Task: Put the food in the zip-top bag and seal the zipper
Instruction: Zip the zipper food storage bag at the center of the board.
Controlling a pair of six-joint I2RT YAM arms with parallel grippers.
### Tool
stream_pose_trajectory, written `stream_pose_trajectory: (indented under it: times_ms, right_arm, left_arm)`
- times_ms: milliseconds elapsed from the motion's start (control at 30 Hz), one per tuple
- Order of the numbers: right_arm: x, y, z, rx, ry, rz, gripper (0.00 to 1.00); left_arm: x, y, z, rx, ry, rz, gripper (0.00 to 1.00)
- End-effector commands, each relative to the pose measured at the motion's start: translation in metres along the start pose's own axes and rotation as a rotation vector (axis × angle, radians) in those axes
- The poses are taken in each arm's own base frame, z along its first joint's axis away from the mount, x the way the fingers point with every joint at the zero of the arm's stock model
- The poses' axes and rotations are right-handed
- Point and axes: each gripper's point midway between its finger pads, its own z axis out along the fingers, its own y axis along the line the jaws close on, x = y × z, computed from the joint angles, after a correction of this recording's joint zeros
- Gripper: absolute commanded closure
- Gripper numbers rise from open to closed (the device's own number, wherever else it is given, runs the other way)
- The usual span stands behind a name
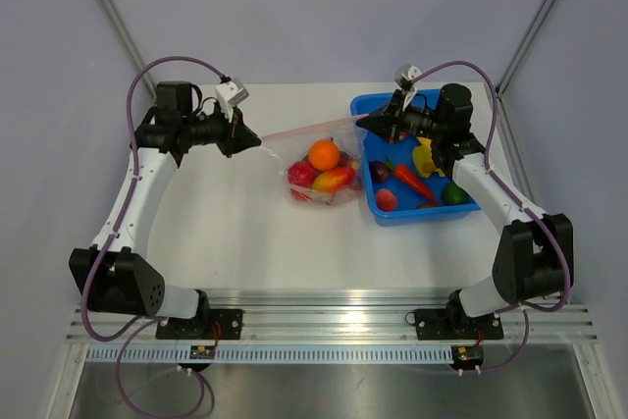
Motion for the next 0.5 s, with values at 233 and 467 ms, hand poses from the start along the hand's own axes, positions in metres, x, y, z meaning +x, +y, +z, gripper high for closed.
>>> stream_pose_trajectory:
  times_ms: [233, 467]
  right_arm:
    - [-0.039, -0.006, 0.0, -0.009, -0.044, -0.057, 1.0]
    - [-0.047, -0.002, 0.012, -0.015, -0.052, -0.128, 1.0]
  left_arm:
    - [-0.016, 0.01, -0.026, -0.063, -0.074, -0.029, 1.0]
    - [-0.029, 0.013, -0.032, -0.115, -0.123, 0.005, 1.0]
